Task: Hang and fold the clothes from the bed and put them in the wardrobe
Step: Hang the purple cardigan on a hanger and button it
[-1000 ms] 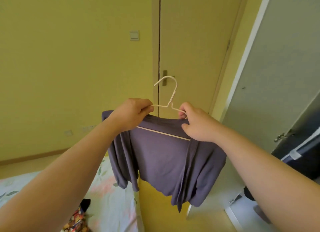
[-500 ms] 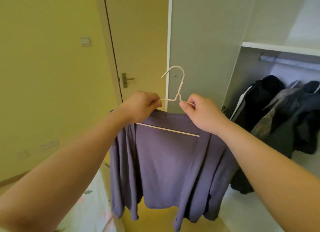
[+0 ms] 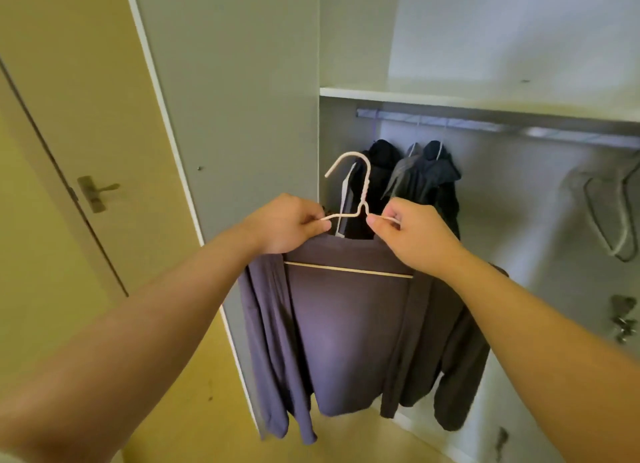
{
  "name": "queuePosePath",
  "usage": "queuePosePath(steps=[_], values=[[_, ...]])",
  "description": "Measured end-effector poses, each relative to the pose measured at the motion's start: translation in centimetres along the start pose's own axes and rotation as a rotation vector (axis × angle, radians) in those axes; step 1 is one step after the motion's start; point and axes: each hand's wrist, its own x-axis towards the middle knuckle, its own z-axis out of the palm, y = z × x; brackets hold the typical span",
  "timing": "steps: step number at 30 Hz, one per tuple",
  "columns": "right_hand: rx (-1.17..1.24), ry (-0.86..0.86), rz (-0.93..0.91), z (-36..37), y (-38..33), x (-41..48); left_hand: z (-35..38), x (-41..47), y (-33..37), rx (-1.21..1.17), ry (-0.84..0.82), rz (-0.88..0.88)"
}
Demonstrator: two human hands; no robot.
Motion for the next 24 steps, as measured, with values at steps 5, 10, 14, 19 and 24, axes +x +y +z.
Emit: queuePosePath(steps=[5,10,14,19,24], values=[[-0.042,0.086,0.142,-2.0,3.6,-1.1,2.6,5.7,1.6,-0.026,-0.063,0.147],[-0.104,0.181,0.287,-3.6,6.2,-1.8,4.8,10.7,3.6,-0.074,-0.084,0.282],[-0.107,0.256,0.410,-4.3,7.6,-2.1,6.2,13.9,5.1,-0.114,-0.100,0.359],[-0.120,0.344,0.533,-4.7,8.5,-2.7,8.3,16.9,6.5,-0.142,-0.113,0.449],[-0.189,0.386,0.639,-5.1,9.5,-3.6,10.9,19.4,7.8,-0.182,-0.143,0.531]])
